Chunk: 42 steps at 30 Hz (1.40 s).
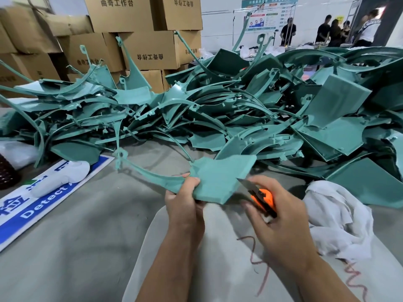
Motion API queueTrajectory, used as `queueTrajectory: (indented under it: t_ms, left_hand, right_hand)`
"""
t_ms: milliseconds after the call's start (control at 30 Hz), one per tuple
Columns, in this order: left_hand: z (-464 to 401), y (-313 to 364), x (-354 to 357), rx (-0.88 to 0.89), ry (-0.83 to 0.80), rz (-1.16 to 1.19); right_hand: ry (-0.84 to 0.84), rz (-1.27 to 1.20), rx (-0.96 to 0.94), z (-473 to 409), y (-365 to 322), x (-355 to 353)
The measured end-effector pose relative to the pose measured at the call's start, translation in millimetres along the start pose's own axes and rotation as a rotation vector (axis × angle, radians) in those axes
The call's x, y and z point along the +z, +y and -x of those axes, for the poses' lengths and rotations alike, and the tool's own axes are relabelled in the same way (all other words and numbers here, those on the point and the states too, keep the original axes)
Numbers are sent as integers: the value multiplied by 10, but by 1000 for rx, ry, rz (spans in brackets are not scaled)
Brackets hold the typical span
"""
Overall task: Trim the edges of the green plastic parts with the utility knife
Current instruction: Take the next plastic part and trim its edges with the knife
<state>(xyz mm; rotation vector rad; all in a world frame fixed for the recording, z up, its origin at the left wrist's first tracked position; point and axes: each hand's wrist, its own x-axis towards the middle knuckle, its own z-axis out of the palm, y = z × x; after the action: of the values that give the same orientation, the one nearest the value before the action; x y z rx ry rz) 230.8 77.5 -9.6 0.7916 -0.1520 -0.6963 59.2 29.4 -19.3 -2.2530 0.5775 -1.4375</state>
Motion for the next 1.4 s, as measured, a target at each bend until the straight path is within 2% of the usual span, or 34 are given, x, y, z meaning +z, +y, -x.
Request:
queueTrajectory:
  t_ms: [133,267,300,367,433,467,533,633,733,767,900,967,1100,1300,1400]
  left_hand:
    - [72,-33,5,114,-80,-209]
    - [87,-12,-44,227,-434,-351]
    - [69,7,-61,307,-510,-451]
    - [39,-25,-73,429,-555,-657]
    - [121,-84,-15,341,-474,-640]
    - [169,-127,8,242,-436,-573]
    - [211,-179,47,75,-392,-423]
    - [171,-146,65,-88,-298,-185]
    - [180,-160,76,-157,-338,-138]
    - [199,-183,64,-138,-334,-157]
    - [119,-153,36,-28,-138,-151]
    - [7,-75,-14,37,-52,-183]
    - [-116,-7,-110,237,32,-387]
    - [-132,25,-210,471,-30,-628]
    - [-127,52,-210,517,-110,-759]
  right_hand:
    - [40,119,31,-37,122,-13]
    - [183,70,6,-55,59,-40]
    - [209,45,48,-53,44,-41]
    - [251,-122,262,-50,2,-20]
    - [247,-374,505,-51,-54,33]
    - [245,-435,562,-41,-56,64]
    - [248,-465,593,-25,-67,112]
    - [308,-567,624,-42,-104,130]
    - [267,-593,622,-69,-135,136]
    - [220,-602,617,-63,-147,141]
    - [-34,-547,530,-41,-139,123]
    - [-42,-451,452,-28,-76,61]
    - [-70,-82,213,-74,91,-113]
    - [-156,114,42,-107,207,-157]
    - [-95,166,56,-116,225,-156]
